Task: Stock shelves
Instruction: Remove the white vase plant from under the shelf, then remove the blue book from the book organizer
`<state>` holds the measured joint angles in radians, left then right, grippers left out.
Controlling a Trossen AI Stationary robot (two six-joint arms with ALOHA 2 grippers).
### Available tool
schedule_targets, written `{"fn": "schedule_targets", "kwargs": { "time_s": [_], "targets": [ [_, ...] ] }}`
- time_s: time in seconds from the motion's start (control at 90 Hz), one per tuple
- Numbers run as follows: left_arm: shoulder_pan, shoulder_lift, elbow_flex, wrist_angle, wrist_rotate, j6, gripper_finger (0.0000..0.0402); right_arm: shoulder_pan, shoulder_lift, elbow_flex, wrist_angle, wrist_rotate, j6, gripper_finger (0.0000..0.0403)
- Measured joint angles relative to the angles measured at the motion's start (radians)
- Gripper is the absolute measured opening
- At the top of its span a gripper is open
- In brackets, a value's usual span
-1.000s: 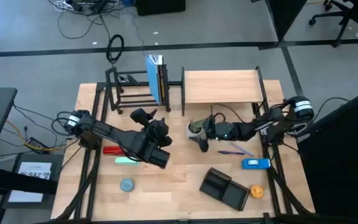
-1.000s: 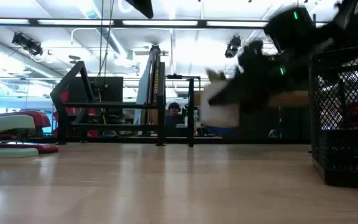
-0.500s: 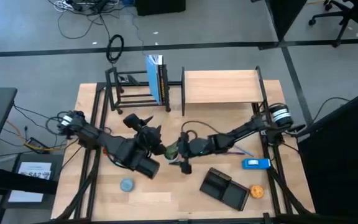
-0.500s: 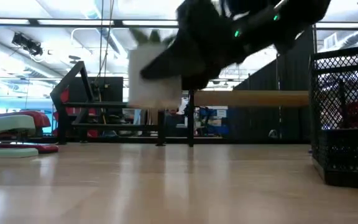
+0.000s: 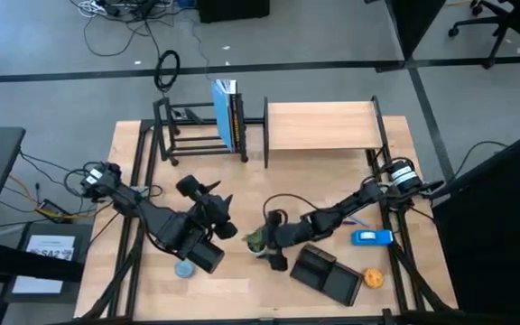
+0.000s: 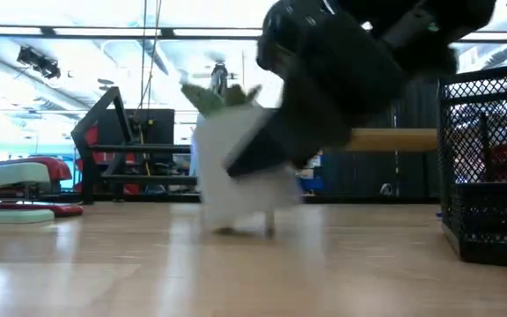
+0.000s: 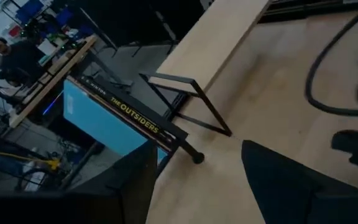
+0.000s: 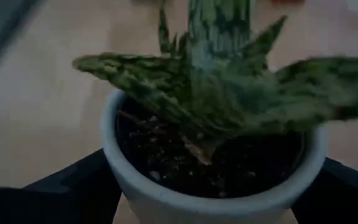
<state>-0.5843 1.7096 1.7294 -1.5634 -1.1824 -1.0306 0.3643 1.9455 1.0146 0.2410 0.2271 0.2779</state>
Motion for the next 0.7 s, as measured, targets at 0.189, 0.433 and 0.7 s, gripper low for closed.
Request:
{"fn": "schedule_targets", "kwargs": {
  "time_s": [0.189, 0.433, 0.7],
  "targets": [
    [0.0, 0.0, 0.0, 0.001, 0.012, -0.026, 0.0213, 0.024, -0.023, -0.001, -0.1, 0.036, 0.091, 0.038],
    [0.007, 0.0, 0.0, 0.039, 0.022, -0.117, 0.0213, 0.049, -0.202, -0.001, -0.294, 0.06, 0.097, 0.0356],
    [0.217, -0.001, 0.0, 0.043, 0.083, -0.258, 0.0213, 0.065, -0.439, 0.0, -0.48, 0.368, 0.189, 0.035]
  ]
}}
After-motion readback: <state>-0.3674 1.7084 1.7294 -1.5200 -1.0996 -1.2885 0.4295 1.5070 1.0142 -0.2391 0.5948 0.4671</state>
